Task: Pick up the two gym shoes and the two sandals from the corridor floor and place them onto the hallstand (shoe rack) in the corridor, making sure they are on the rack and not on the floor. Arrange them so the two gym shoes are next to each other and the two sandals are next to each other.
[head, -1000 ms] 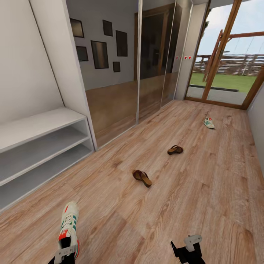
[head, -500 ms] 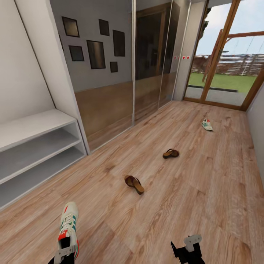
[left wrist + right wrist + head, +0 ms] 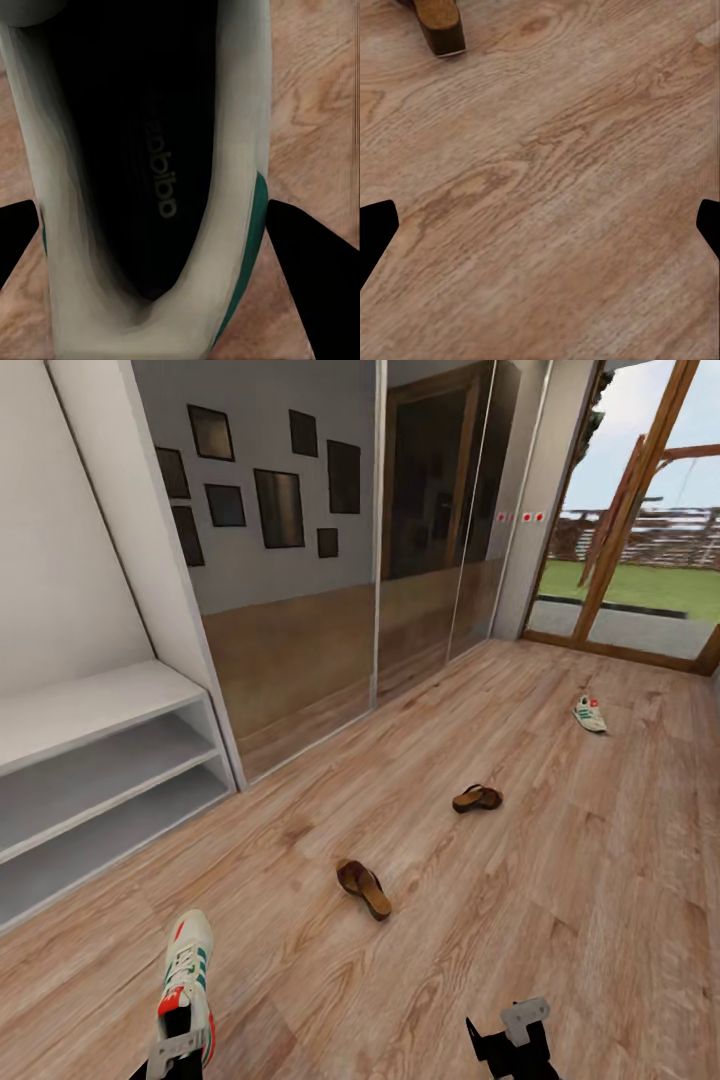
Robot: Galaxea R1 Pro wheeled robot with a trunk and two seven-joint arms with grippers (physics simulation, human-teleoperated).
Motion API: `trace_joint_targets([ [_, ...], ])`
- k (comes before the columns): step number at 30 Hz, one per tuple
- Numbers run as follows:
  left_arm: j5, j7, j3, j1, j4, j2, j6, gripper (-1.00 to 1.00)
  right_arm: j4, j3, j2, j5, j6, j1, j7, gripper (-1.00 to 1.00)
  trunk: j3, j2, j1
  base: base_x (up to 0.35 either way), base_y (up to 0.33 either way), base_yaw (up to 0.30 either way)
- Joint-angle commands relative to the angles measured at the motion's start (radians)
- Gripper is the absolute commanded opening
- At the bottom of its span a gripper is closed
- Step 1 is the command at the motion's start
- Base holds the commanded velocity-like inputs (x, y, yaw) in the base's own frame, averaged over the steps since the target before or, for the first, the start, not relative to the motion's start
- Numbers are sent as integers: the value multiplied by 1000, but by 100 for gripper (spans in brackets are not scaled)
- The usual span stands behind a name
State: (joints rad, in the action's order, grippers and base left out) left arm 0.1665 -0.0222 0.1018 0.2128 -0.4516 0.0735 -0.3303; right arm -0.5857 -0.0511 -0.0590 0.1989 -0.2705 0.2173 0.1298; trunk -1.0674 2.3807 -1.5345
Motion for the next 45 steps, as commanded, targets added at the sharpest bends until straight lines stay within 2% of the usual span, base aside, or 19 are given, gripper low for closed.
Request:
trace_joint_targets([
  [1, 7, -2, 0, 0, 0, 0, -3, -100, 0, -6, 1, 7, -3, 0, 6, 100, -1, 0, 0, 280, -187, 17],
  [14, 7, -2, 0, 0, -1, 0, -3, -100, 1, -6, 1, 7, -4, 0, 7, 100, -1, 0, 0, 238, -205, 54],
  [29, 8, -2, 0, 0, -1, 0, -3, -100, 2, -6, 1, 7, -4, 0, 7, 100, -1, 0, 0, 120, -248, 264],
  [45, 7, -2, 1, 0, -1, 0, -3, -100, 2, -6, 1, 7, -4, 0, 7, 100, -1, 0, 0, 28, -22, 276],
])
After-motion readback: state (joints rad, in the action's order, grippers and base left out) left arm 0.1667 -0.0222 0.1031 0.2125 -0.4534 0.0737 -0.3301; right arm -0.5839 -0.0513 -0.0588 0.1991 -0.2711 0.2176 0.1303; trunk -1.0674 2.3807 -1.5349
